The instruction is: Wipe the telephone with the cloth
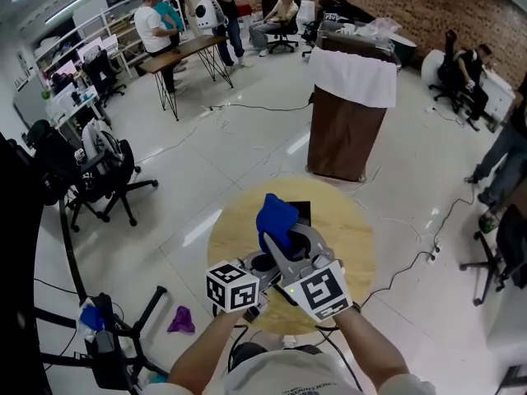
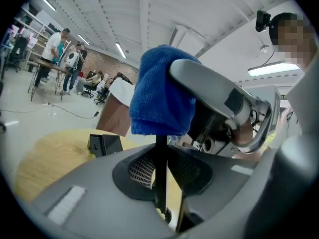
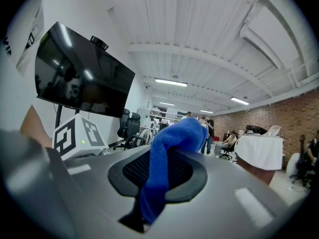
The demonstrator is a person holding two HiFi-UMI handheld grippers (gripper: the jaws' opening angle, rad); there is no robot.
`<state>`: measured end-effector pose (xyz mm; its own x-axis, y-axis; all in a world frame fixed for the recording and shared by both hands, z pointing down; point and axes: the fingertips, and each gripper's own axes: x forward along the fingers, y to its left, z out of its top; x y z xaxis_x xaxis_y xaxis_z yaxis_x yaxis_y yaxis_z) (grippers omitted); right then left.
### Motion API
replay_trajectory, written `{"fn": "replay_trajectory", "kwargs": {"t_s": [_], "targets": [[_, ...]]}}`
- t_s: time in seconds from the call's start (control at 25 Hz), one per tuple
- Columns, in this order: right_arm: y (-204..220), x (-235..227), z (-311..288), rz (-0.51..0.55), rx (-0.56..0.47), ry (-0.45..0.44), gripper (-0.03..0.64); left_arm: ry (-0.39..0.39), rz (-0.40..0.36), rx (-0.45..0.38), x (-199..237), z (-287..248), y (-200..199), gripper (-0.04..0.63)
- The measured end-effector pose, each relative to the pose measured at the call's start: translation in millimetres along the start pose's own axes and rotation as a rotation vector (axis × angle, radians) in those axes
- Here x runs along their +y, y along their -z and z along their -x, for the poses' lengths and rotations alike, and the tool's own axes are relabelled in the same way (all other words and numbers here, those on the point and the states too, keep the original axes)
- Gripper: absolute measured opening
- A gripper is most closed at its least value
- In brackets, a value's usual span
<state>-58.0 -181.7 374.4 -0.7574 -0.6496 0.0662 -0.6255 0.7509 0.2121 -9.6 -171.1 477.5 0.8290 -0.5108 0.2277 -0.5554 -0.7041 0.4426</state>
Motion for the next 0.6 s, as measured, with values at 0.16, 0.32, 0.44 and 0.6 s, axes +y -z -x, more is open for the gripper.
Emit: {"fn": "replay_trajectory", "kwargs": {"t_s": [0.16, 0.32, 0.44, 0.6], "targets": [[-8.3, -4.2, -1.2, 0.005, -0.016, 0.010, 0.061, 0.005, -0.001, 0.000, 0.4, 0.3, 1.8, 0.062], [-15.1, -12.4, -1.4, 0.008, -0.028, 0.026, 0.061, 0.010, -0.005, -0.001, -1.5, 0.3, 1.9, 0.062], [-19.4, -19.5, -1.2, 0.009, -0.036, 0.040, 0.061, 0.008, -0.007, 0.002, -0.4, 1.6, 3.0, 0.063], [-27.7, -27.8, 1.0, -0.004, -0.046, 0.060, 0.061, 0.005, -0.008, 0.000, -0.1, 4.1, 4.8, 0.063]]}}
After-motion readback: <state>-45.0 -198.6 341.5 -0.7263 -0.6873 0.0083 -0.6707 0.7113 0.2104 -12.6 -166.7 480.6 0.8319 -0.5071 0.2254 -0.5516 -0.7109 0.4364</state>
